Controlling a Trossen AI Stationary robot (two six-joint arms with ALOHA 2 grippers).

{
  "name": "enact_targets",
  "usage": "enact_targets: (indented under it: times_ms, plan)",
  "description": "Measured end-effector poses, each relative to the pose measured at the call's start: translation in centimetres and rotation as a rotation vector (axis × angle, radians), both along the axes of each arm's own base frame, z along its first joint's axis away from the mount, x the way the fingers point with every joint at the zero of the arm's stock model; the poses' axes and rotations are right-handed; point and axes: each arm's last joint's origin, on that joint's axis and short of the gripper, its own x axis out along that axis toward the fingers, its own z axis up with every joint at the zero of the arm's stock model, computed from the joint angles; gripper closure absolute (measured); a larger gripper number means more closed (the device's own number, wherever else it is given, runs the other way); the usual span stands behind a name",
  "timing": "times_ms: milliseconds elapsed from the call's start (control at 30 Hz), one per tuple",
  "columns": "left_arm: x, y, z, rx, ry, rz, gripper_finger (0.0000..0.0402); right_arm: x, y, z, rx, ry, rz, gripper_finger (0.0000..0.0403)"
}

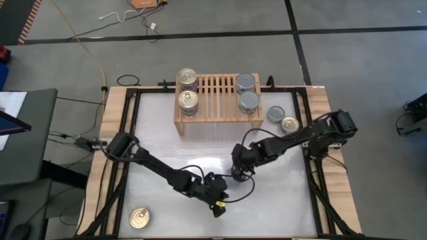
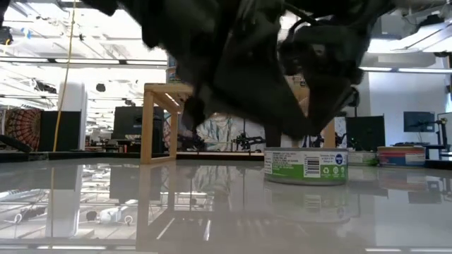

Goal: Stack canned seafood by type on shelf
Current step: Put the green tuna can on the shelf aligned with the other green tuna cans

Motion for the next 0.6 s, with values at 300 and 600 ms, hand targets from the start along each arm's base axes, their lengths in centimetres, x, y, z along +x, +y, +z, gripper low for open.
enact_targets:
  times_ms: [300,600]
  plan:
    - [0.7,0.6,-0.3,0.047,-0.030,-0.049,0.0401,0.8,-1.0,-1.6,0.109,-0.020,0.036,0.0385]
    - [0.4,2.6,-1.5,0.138,0.119,-0.018,0.0401,0.5,-0.4,-2.2,0.197,-0.013,0.052,0.0385]
